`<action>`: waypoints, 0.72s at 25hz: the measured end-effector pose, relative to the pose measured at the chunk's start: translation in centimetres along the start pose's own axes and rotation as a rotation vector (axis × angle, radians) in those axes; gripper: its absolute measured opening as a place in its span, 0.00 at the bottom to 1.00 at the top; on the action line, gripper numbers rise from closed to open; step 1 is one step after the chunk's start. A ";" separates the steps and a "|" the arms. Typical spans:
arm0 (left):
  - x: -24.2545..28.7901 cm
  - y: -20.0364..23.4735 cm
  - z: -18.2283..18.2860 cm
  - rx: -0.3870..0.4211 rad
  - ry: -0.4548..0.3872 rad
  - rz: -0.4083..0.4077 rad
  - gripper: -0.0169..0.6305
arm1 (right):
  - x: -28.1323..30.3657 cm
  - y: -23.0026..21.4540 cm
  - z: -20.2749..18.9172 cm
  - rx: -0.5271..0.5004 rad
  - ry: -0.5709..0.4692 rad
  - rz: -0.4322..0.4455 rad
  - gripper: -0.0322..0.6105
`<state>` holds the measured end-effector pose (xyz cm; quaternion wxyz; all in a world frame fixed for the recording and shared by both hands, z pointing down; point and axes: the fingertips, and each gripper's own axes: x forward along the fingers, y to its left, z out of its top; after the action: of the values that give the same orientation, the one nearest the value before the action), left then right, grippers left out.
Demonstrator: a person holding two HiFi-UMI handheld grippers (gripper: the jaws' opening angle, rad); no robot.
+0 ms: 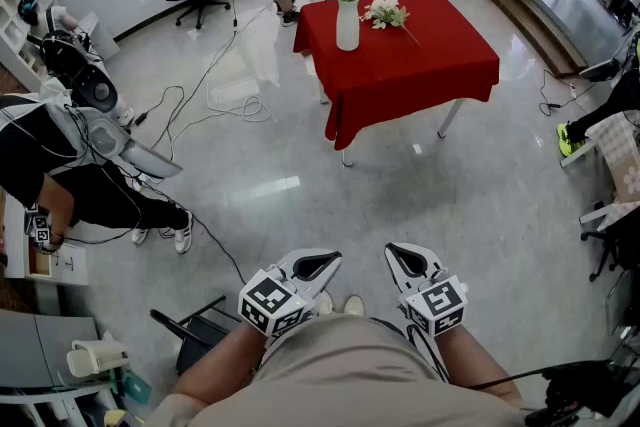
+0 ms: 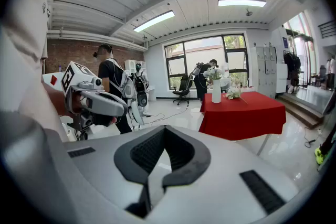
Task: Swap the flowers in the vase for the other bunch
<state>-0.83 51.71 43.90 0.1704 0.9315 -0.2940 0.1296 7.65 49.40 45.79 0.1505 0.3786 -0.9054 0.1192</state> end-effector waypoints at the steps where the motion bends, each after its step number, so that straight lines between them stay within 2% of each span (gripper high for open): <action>1: 0.2 0.0 0.0 0.007 0.008 0.010 0.04 | -0.2 -0.2 -0.1 0.000 0.001 0.001 0.07; 10: 1.6 0.5 0.5 0.044 0.016 0.088 0.04 | -0.4 -2.7 -1.6 0.011 0.005 0.023 0.07; 17: 2.4 4.6 2.4 0.007 -0.023 0.131 0.04 | 2.8 -5.5 -1.4 0.025 0.025 0.029 0.08; 18: 2.8 5.7 2.6 0.008 -0.024 0.131 0.04 | 3.8 -6.1 -1.1 0.025 0.027 0.026 0.13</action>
<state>-1.63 44.84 43.86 0.1545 0.9123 -0.3561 0.1303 9.70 43.09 48.83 0.1563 0.3670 -0.9066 0.1374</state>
